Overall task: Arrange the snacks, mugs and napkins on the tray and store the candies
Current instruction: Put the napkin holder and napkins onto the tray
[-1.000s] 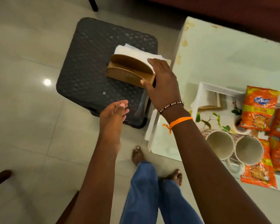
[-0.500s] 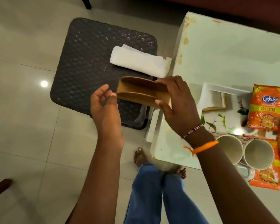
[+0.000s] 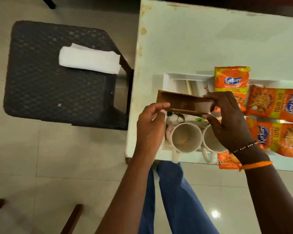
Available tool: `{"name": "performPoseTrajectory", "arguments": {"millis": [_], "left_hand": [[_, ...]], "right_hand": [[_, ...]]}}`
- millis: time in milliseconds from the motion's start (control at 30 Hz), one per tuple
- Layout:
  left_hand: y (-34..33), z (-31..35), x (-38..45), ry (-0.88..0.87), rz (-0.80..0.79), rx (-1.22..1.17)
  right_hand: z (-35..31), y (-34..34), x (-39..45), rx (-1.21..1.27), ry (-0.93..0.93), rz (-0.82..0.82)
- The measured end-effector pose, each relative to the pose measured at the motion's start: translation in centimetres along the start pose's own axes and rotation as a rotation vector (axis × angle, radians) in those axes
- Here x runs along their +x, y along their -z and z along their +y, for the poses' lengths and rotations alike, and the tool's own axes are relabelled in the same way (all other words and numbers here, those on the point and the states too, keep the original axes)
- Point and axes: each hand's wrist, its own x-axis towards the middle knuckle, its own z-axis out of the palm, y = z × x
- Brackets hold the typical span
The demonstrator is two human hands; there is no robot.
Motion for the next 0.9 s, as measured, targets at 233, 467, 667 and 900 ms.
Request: {"name": "performPoseTrajectory", "arguments": {"millis": [233,467,667,900], "left_hand": [[-4.4,-1.8,0.0,0.073,0.062,0.111],[-5.3,-3.3,0.0,0.113,0.119,0.201],[-5.6,-3.5,0.0,0.098,0.159,0.196],[-5.6,-3.9,0.2,0.034,0.132,0.270]], "right_hand": [[4.3,1.2,0.8,0.012,0.018,-0.133],[5.5,0.9,1.5,0.040,0.044,-0.207],[5.3,1.5,1.7,0.068,0.025,-0.227],[8.3,1.8,3.1,0.147,-0.120,-0.091]]}}
